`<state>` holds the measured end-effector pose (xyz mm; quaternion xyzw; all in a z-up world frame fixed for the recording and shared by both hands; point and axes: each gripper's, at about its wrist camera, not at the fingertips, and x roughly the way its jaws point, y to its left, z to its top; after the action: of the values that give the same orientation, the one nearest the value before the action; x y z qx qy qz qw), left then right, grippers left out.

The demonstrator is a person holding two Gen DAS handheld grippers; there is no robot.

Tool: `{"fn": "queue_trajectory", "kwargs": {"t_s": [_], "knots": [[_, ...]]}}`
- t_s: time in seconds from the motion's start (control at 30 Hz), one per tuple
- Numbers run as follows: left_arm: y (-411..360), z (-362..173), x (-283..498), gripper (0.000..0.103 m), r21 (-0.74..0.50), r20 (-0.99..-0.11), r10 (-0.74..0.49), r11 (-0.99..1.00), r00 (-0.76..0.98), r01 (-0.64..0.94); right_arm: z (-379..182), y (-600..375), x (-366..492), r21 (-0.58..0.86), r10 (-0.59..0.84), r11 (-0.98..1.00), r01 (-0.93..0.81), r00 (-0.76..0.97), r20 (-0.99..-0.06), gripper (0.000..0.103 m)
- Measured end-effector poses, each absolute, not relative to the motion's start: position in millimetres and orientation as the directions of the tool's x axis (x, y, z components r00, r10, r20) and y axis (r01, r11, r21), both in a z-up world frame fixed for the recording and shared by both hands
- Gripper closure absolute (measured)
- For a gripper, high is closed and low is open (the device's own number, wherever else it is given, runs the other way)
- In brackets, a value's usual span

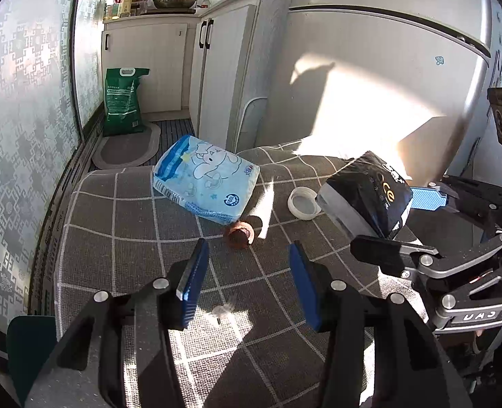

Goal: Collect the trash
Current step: 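Grasp the black Face tissue packet with the right tool, then grasp the small brown round item with the left tool while the right tool holds the packet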

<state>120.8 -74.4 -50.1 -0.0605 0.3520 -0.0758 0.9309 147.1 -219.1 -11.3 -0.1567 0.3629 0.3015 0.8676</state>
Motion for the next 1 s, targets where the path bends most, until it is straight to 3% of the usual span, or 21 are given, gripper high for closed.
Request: {"fn": "queue_trajectory", "kwargs": {"t_s": [0.1,0.37,0.53,0.6,0.77,1.0], "knots": [[-78.0,-54.7,130.0,0.059,-0.178,-0.682,-0.169,0.982,0.712,0.062,-7.9,-230.5,140.4,-0.051,0.411,0.773,-0.632,0.560,-0.719,0.034],[-81.0,-58.1,143.9,0.064,-0.182,-0.707,-0.134,0.983,0.695,0.005,-9.0,-259.3,135.0,-0.015,0.421,0.790,-0.612,0.561,-0.713,0.034],[-82.5,-58.7,151.2,0.072,-0.158,-0.715,-0.098,0.987,0.693,-0.023,-17.6,-262.8,131.6,-0.009,0.424,0.785,-0.620,0.547,-0.722,0.034],[-82.4,-59.5,151.7,0.080,-0.148,-0.715,-0.080,0.988,0.695,-0.039,-19.0,-265.5,130.6,-0.004,0.425,0.786,-0.618,0.545,-0.723,0.034],[-83.9,-59.2,149.5,0.080,-0.123,-0.708,-0.070,0.992,0.703,-0.025,-17.4,-264.8,131.8,0.007,0.430,0.789,-0.615,0.544,-0.720,0.034],[-77.3,-57.8,137.0,0.080,-0.179,-0.697,-0.136,0.984,0.704,0.013,-18.0,-251.8,133.5,0.007,0.436,0.779,-0.626,0.534,-0.725,0.034]]}}
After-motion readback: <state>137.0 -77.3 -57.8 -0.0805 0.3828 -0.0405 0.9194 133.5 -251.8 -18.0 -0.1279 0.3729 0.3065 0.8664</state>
